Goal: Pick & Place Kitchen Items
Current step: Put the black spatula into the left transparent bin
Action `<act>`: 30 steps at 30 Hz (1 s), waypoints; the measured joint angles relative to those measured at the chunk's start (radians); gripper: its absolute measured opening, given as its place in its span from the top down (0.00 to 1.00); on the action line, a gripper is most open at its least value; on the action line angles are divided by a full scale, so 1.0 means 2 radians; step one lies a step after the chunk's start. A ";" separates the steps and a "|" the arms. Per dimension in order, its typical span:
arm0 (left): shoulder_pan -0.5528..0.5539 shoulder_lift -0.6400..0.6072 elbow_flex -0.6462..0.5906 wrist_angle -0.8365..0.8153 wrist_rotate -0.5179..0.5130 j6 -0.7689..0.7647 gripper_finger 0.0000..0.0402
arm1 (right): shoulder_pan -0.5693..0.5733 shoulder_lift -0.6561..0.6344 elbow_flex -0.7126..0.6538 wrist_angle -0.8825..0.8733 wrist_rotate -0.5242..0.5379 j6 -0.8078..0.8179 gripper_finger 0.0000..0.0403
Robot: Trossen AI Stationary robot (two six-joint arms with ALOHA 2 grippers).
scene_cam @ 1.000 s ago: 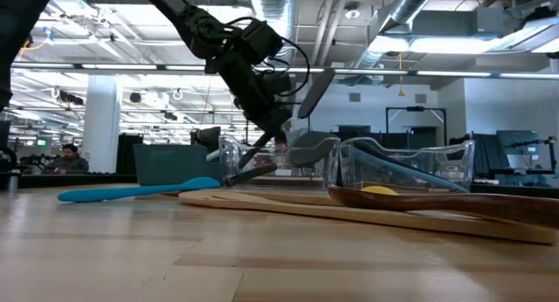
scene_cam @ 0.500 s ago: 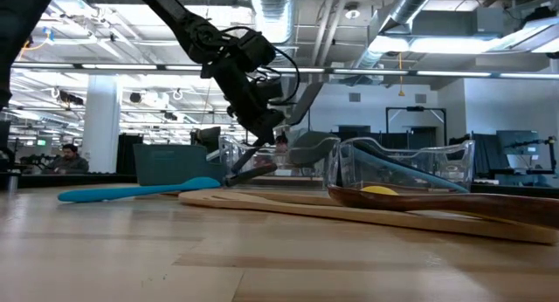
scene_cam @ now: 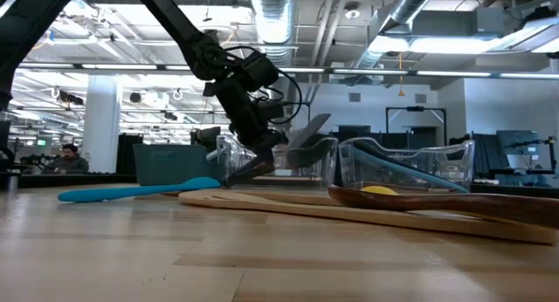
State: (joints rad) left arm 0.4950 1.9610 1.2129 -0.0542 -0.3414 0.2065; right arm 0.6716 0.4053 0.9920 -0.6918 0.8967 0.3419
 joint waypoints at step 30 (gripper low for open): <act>0.000 -0.064 -0.002 0.012 0.000 -0.001 0.45 | 0.000 0.000 0.000 -0.008 0.000 0.000 1.00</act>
State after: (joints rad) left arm 0.4950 1.8325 1.2079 -0.0294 -0.3420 0.2035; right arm 0.6720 0.4053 0.9916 -0.7071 0.8963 0.3416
